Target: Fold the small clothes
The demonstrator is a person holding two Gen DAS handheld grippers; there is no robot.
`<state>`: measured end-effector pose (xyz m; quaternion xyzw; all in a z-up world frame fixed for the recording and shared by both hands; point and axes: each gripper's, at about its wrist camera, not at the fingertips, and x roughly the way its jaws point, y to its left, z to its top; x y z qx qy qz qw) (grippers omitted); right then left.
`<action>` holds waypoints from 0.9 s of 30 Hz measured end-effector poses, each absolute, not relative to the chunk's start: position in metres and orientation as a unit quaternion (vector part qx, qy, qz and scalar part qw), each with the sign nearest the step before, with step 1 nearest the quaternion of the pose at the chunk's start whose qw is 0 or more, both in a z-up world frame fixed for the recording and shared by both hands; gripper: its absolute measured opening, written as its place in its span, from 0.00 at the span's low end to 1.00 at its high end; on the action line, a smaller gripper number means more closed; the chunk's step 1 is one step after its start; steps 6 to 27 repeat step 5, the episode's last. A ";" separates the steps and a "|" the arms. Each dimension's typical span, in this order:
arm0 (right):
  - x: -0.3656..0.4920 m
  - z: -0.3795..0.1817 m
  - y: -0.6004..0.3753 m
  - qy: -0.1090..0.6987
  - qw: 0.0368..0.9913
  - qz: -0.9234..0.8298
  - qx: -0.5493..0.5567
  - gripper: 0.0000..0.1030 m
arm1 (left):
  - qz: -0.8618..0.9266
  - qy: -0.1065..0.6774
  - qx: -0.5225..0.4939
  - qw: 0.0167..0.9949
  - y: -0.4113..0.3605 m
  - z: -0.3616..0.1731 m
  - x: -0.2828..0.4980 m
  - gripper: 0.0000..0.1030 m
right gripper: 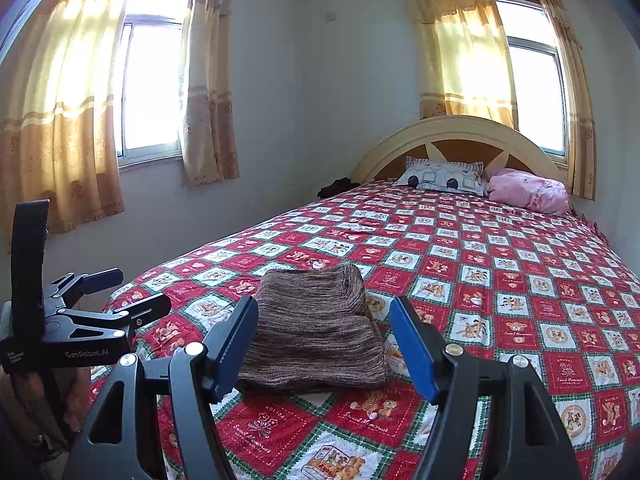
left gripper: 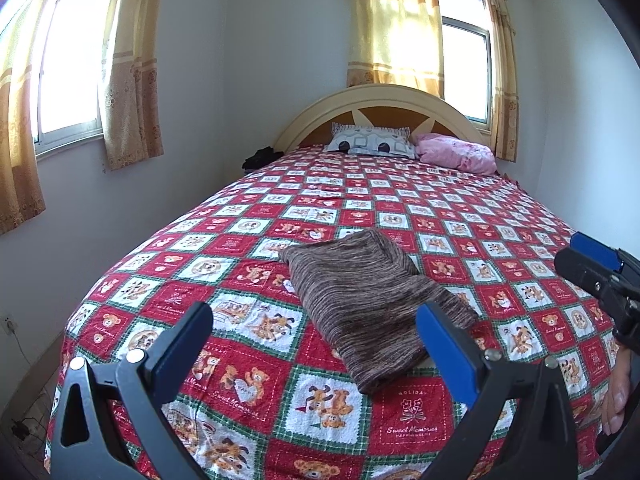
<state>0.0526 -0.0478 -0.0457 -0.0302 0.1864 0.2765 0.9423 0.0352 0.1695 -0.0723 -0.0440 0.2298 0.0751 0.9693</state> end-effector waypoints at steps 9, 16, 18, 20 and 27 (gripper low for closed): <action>0.055 -0.048 -0.050 0.191 0.942 0.275 -0.028 0.67 | 0.068 0.225 -0.036 0.971 0.165 -0.072 0.034 1.00; 0.055 -0.048 -0.050 0.191 0.942 0.275 -0.028 0.67 | 0.068 0.225 -0.036 0.971 0.165 -0.072 0.034 1.00; 0.055 -0.048 -0.050 0.191 0.942 0.275 -0.028 0.67 | 0.068 0.225 -0.036 0.971 0.165 -0.072 0.034 1.00; 0.055 -0.048 -0.050 0.191 0.942 0.275 -0.028 0.67 | 0.068 0.225 -0.036 0.971 0.165 -0.072 0.034 1.00; 0.055 -0.048 -0.050 0.191 0.942 0.275 -0.028 0.67 | 0.068 0.225 -0.036 0.971 0.165 -0.072 0.034 1.00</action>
